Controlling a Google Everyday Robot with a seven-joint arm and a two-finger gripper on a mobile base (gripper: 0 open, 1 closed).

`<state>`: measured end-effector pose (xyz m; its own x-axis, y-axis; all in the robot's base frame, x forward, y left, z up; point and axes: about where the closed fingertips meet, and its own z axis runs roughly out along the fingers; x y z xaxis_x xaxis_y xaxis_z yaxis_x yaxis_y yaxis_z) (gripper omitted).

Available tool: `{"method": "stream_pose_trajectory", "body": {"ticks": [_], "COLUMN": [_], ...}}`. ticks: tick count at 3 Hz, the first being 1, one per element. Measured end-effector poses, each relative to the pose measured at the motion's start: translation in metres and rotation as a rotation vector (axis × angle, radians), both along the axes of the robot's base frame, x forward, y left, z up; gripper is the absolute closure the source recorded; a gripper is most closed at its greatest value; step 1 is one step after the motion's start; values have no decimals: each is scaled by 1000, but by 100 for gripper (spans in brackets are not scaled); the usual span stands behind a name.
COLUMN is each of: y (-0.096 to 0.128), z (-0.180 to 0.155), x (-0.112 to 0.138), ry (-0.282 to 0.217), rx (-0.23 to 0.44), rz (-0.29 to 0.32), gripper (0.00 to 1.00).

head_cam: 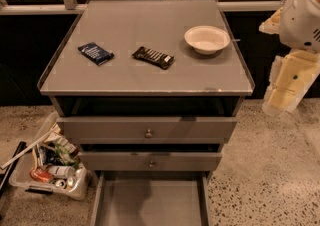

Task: Place rxbar chocolate into bottom drawer

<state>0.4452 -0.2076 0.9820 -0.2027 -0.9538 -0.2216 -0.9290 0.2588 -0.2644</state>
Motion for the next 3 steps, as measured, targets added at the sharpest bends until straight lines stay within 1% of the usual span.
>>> {"method": "stream_pose_trajectory", "body": {"ticks": [1,2,3], "y": [19,41,52], "z": [2,8,13], "x": [19,41,48], "ry": [-32,-64,-73], "rx": [43,89,153], "rz": [15,45,53], "gripper": [0,0,0]}}
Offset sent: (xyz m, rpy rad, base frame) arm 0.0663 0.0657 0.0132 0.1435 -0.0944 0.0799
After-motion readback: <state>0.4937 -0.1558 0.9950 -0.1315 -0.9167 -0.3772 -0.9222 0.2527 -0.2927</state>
